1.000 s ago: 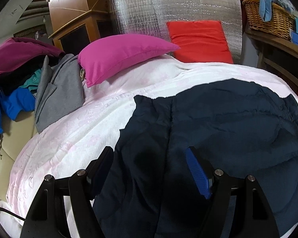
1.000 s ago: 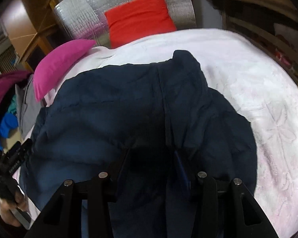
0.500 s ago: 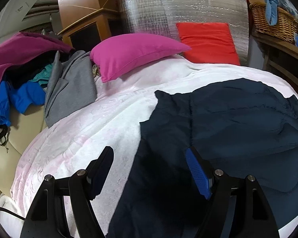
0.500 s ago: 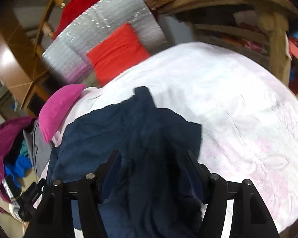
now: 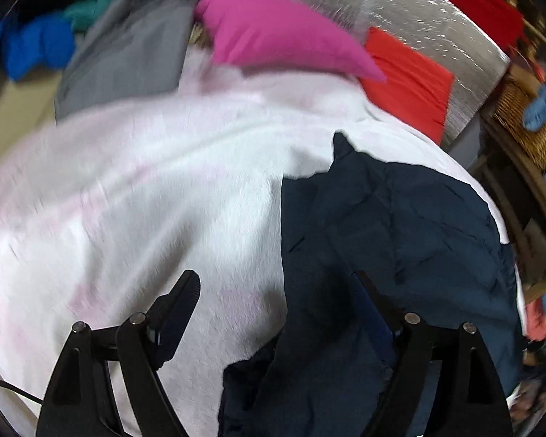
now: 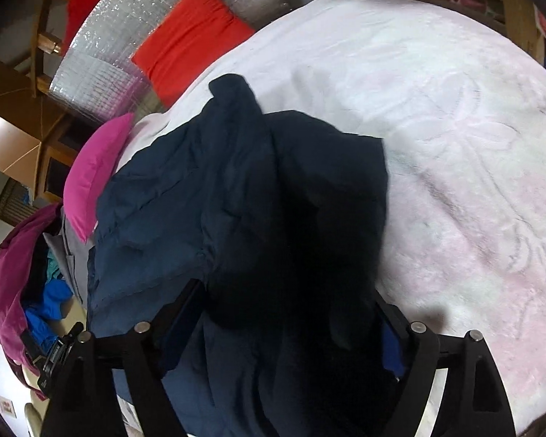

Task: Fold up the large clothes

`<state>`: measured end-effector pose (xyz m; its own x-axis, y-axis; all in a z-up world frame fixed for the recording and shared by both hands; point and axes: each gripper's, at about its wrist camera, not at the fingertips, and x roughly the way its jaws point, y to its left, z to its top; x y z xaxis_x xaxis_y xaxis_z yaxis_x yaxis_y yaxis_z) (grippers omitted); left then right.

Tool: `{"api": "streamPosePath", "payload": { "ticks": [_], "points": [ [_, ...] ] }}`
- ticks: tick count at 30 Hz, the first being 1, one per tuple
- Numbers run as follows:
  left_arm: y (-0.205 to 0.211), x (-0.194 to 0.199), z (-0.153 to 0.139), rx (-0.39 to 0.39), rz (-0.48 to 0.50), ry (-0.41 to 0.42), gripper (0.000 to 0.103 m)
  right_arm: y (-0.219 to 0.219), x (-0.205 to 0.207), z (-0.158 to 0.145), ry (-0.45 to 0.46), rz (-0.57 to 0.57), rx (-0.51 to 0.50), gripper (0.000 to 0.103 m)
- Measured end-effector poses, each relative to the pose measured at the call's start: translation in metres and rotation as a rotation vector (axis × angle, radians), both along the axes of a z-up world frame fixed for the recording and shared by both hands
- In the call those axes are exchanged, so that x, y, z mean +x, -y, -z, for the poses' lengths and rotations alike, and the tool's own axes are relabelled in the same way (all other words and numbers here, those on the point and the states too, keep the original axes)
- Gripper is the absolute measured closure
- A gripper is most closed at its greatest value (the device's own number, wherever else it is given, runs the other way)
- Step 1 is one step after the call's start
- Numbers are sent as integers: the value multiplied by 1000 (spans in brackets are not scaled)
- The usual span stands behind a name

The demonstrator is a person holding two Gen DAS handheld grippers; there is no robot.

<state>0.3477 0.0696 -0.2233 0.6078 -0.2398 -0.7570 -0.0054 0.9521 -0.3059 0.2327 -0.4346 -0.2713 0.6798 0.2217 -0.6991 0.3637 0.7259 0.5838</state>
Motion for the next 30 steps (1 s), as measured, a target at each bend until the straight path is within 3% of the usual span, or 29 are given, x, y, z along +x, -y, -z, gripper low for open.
{"api": "streamPosePath", "payload": {
  "ticks": [3, 5, 7, 11, 17, 20, 21, 23, 27, 30],
  "points": [
    [10, 6, 18, -48, 55, -80, 19, -3, 11, 6, 2, -6, -11, 13],
    [14, 6, 22, -56, 61, -86, 19, -4, 15, 8, 15, -9, -22, 14],
    [15, 7, 27, -81, 57, -96, 19, -5, 19, 6, 24, -21, -41, 22],
    [20, 7, 32, -174, 98, -111, 55, -17, 25, -3, 58, -72, -125, 48],
    [33, 7, 27, -144, 92, -78, 60, -36, 41, -31, 130, -45, -330, 65],
    [44, 8, 27, -62, 82, -44, 50, -27, 48, -29, 132, -12, -290, 65],
    [48, 8, 26, -23, 75, -31, 41, -23, 52, -22, 98, -3, -262, 59],
    [55, 6, 22, 75, 64, -4, 35, -21, 53, -14, 62, 15, -253, 50],
    [60, -4, 9, 156, 57, 27, 35, -18, 43, -18, 50, 37, -206, 35],
    [67, -21, -3, 249, 37, 95, 34, -21, 32, -28, 57, 81, -236, 34]
  ]
}}
